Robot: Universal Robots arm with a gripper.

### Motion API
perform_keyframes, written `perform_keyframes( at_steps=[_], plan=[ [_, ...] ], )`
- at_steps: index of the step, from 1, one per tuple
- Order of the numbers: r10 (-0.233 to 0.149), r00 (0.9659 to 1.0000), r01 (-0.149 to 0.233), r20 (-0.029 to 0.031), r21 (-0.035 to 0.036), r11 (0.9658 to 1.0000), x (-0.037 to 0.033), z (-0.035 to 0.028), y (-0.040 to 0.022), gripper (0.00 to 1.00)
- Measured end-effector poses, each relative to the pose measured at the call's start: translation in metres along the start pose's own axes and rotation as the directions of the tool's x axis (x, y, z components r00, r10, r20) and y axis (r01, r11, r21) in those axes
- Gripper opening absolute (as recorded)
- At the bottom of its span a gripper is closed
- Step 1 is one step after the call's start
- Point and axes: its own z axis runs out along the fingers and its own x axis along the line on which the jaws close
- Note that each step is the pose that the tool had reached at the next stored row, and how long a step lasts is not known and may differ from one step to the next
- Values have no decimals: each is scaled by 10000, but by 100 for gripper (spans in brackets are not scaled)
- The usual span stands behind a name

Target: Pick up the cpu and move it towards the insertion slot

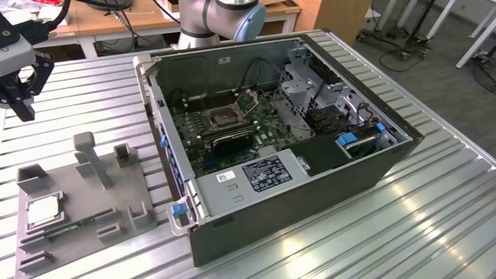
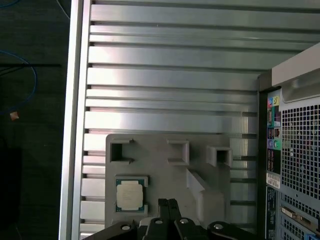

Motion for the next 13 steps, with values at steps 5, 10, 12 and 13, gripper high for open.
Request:
perform_keyframes(
  at_steps=[5, 10, 12, 13],
  plan=[
    [0, 10000, 0, 1, -1, 10000, 5, -2, -70, 11],
    [0, 10000, 0, 0, 0, 10000, 10, -4, -147, 11],
    [0, 10000, 0, 1, 0, 10000, 12, -3, -179, 11],
    [0, 10000, 0, 1, -1, 10000, 13, -3, -195, 11]
  ],
)
